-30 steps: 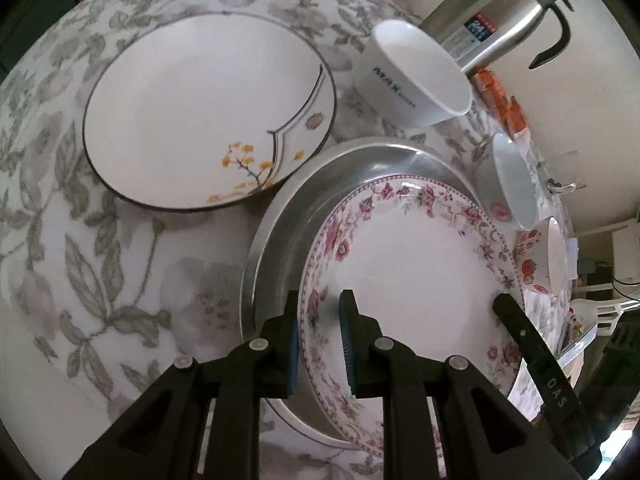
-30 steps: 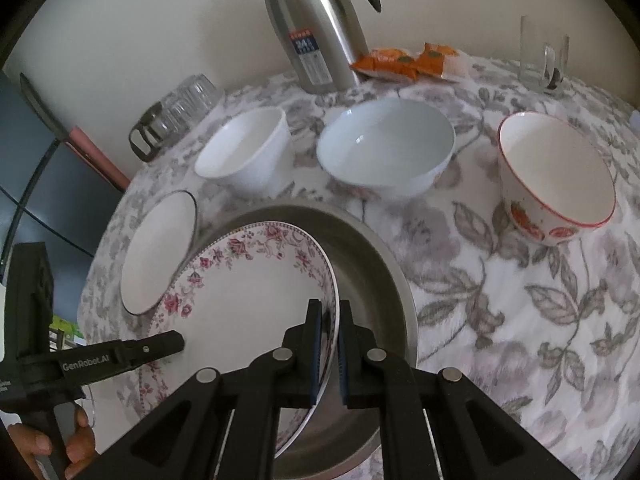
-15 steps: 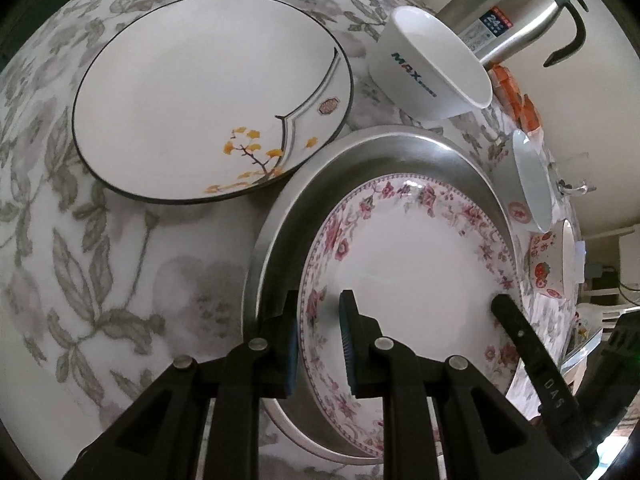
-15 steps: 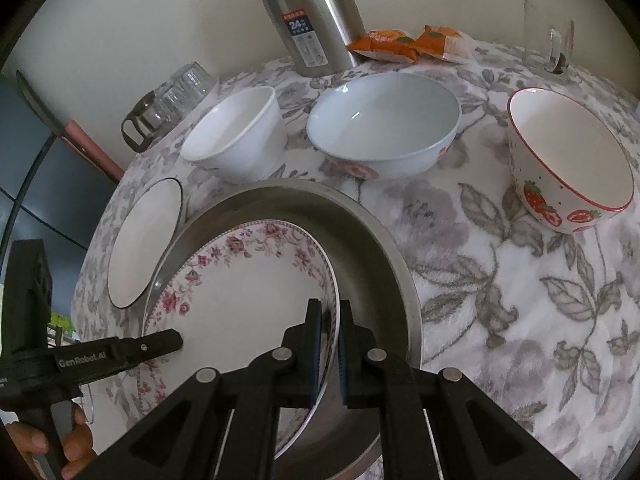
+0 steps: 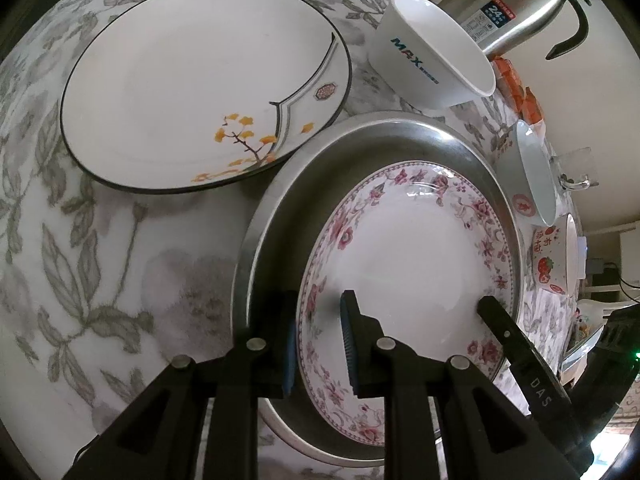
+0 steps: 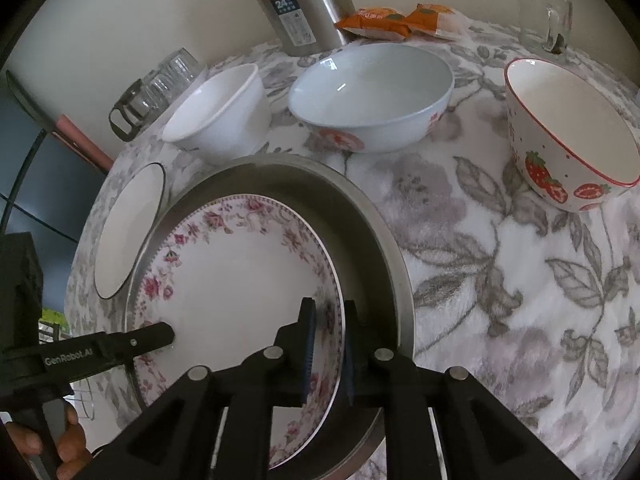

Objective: Organize plates and bowls
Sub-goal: 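Lift the pink-rose plate with the right gripper and lower it into the steel basin, then open the right gripper and withdraw from the plate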

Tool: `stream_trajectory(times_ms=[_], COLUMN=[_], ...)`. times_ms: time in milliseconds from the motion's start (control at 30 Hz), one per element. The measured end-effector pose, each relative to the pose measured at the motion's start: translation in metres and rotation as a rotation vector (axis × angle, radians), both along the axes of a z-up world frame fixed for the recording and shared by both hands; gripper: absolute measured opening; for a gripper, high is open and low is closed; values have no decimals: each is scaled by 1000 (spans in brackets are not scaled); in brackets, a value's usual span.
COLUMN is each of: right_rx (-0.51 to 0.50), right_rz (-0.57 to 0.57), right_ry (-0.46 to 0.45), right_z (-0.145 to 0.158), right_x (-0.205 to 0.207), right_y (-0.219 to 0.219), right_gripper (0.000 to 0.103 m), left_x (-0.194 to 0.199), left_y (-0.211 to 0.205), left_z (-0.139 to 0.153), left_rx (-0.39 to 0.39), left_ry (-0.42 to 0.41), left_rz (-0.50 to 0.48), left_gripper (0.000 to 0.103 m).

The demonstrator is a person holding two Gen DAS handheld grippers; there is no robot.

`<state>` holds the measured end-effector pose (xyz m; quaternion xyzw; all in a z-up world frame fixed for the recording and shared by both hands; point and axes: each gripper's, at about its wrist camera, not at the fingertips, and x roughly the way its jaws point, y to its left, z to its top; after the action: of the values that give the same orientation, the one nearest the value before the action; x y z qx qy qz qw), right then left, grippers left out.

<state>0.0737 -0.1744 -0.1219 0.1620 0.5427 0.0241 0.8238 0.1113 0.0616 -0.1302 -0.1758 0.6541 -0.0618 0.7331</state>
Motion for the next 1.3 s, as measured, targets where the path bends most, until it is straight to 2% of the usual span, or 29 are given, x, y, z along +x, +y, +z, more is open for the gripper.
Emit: stream_trajectory(times_ms=[400, 733, 800, 833, 867, 900, 1000, 1033, 1067, 1133, 1233, 1300], right_rx=[-95, -129, -134, -136, -142, -152, -165, -167, -169, -178, -188, -195], right_rz=[13, 12, 15, 15, 17, 17, 12, 11, 9, 6, -1, -10], right_ry=[43, 30, 28, 28, 29, 28, 20, 22, 21, 20, 20, 21], right_z=[11, 39, 44, 45, 46, 47, 51, 51, 51, 51, 52, 53], right_x=[0, -11, -15, -16, -18, -19, -22, -23, -24, -25, -25, -26], right_y=[7, 6, 9, 10, 11, 13, 14, 14, 15, 16, 15, 14], right_gripper=[16, 16, 28, 32, 43, 55, 62, 64, 70, 76, 82, 94], left_x=[-2, -7, -10, -12, -13, -14, -15, -16, -17, -18, -19, -18], left_y=[-2, 5, 5, 5, 4, 5, 2, 2, 3, 5, 8, 11], left_z=[2, 38, 48, 52, 58, 59, 70, 72, 75, 78, 79, 78], left_rx=[-9, 55, 74, 80, 86, 88, 92, 87, 76, 69, 75, 76], left_ry=[57, 22, -2, -12, -24, -32, -63, -70, -78, -91, -97, -96], left_rz=[-15, -8, -14, -17, -19, -20, -27, -26, -19, -5, 5, 12], left_gripper=[22, 24, 26, 32, 41, 44, 48, 55, 67, 75, 76, 77])
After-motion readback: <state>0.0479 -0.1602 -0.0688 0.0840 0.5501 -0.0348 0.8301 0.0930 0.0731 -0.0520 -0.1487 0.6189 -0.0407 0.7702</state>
